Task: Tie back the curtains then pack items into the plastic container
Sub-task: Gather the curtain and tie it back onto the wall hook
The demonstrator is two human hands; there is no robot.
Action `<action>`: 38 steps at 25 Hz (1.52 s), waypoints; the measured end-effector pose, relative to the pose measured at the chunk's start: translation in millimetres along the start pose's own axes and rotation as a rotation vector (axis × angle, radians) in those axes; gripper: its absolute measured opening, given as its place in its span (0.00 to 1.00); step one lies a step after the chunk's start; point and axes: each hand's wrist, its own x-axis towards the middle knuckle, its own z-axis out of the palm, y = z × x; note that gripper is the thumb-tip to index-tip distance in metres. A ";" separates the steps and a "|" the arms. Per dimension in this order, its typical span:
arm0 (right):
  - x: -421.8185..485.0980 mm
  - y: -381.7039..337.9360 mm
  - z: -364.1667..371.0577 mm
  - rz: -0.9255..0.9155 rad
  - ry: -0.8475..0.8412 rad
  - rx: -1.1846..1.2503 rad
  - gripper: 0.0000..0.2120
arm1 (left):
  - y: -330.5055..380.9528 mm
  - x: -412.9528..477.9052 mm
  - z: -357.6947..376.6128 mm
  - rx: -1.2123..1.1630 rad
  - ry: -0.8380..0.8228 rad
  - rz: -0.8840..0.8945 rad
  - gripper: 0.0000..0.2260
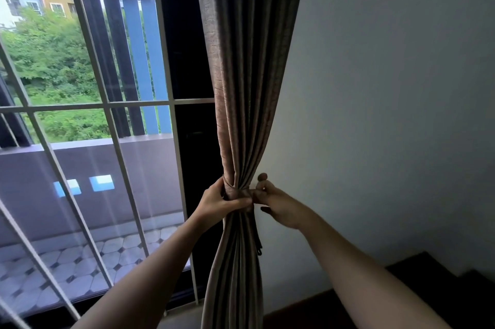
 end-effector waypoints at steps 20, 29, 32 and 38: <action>30.8 5.1 -8.1 -0.226 0.025 -0.335 0.09 | -3.6 10.9 9.2 -0.238 0.052 -0.019 0.17; 55.8 -12.6 -24.8 -0.339 -0.089 -0.642 0.28 | -6.3 11.2 6.3 -0.219 0.024 -0.005 0.22; 60.1 -19.6 -29.9 -0.439 -0.055 -0.823 0.14 | -5.8 12.2 4.0 -0.208 0.017 -0.010 0.23; 50.1 -41.3 -37.0 -0.525 -0.164 -1.147 0.06 | -6.0 9.1 3.8 -0.208 -0.014 0.014 0.24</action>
